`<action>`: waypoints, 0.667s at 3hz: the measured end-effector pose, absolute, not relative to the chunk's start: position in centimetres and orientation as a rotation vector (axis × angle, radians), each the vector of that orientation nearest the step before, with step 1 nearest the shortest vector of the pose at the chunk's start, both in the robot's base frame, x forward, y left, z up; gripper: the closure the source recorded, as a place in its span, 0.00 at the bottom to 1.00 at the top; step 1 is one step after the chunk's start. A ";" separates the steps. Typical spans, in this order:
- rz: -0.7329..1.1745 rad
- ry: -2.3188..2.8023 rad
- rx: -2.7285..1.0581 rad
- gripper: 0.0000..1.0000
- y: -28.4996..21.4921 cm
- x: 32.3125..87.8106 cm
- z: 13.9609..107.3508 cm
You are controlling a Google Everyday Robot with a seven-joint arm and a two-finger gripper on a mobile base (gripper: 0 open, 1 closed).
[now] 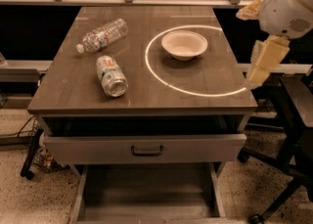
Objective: Place water bottle into middle drawer
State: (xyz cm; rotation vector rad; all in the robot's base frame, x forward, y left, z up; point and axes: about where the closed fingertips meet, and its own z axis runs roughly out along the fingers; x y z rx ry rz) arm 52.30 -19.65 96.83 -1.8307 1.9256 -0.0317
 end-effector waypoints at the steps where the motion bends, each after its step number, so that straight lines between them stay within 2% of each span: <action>1: 0.022 1.810 -1.875 0.00 -16.7 54.3 96.3; 2: 0.027 1.802 -1.878 0.00 -16.5 54.4 96.2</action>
Offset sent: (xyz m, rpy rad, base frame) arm 0.0178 0.0253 -0.0045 0.0414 -0.0213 0.0779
